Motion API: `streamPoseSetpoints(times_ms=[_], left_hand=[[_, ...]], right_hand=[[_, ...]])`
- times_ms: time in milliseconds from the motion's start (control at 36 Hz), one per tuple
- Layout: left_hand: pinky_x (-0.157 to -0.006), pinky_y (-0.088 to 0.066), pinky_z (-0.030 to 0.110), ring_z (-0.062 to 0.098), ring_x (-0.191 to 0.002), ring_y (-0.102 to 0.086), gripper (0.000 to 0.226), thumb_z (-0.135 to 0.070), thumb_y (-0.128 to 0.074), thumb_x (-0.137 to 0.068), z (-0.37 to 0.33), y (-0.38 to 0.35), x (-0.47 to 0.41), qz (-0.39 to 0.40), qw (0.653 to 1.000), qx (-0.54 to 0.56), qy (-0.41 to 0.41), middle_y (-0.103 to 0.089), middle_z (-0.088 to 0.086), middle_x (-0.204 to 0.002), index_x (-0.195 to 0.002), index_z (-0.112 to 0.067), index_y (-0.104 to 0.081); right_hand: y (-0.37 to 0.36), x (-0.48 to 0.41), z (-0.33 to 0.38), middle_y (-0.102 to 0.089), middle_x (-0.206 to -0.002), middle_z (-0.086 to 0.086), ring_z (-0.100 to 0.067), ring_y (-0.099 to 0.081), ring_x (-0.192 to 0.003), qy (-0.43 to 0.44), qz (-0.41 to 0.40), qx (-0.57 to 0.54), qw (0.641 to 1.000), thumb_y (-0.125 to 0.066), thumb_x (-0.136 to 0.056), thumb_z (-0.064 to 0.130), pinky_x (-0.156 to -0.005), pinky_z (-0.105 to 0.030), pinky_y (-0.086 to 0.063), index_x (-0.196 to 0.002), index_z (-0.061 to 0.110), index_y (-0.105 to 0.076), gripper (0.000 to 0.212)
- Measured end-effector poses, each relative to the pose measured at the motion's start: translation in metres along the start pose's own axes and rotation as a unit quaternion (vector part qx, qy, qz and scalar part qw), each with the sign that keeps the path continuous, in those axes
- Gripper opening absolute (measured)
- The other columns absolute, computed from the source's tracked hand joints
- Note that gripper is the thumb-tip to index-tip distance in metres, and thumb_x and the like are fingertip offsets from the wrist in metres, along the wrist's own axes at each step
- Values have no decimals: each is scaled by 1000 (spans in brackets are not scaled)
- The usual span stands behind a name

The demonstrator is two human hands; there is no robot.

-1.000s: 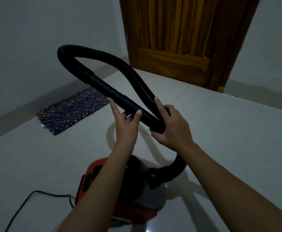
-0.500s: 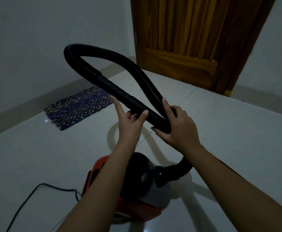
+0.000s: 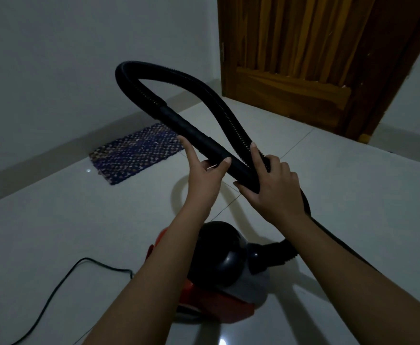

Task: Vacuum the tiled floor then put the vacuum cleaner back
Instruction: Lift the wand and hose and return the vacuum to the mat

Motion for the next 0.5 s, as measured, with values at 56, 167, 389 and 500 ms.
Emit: streamPoseSetpoints(times_ms=[56, 167, 389, 500], left_hand=[[-110, -37, 46, 20, -114, -60, 101, -11, -62, -90, 2, 5, -2, 1, 1000, -4, 0, -62, 14, -119, -142, -53, 13], [-100, -46, 33, 19, -103, -64, 77, -14, -53, -96, 5, 25, 6, -20, 999, -40, -20, -64, 8, -99, -150, -36, -2], [-106, -33, 31, 23, -132, -43, 48, -26, -43, -100, 88, 137, 66, -150, 954, -250, 65, -46, 7, -144, -146, -17, -34], [-114, -25, 36, 23, -139, -33, 47, -31, -34, -102, 123, 146, 77, -87, 942, -302, 122, -36, 6, -151, -146, -14, -34]], right_hand=[[-1, 0, 1, -60, -105, -20, -33, -58, -77, 4, -5, 3, 1000, -37, -82, 62, -62, -39, -48, -148, 14, -33, 83], [-1, -1, 2, -60, -102, -20, -34, -57, -75, 5, -6, 10, 1000, -38, -81, 62, -61, -39, -48, -147, 13, -36, 82], [-5, -4, 2, -59, -104, -20, -35, -56, -78, -4, 11, 9, 1000, -37, -81, 62, -63, -40, -47, -149, 14, -33, 83], [-7, -5, 2, -58, -105, -21, -36, -56, -79, -6, 9, 10, 1000, -38, -81, 62, -65, -42, -47, -149, 14, -32, 83]])
Point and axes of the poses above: each hand's wrist, its own x-axis away from the middle knuckle, its own y-axis out of the back of the hand, z = x × y, the point moved 3 cm from there along -x, towards the middle knuckle
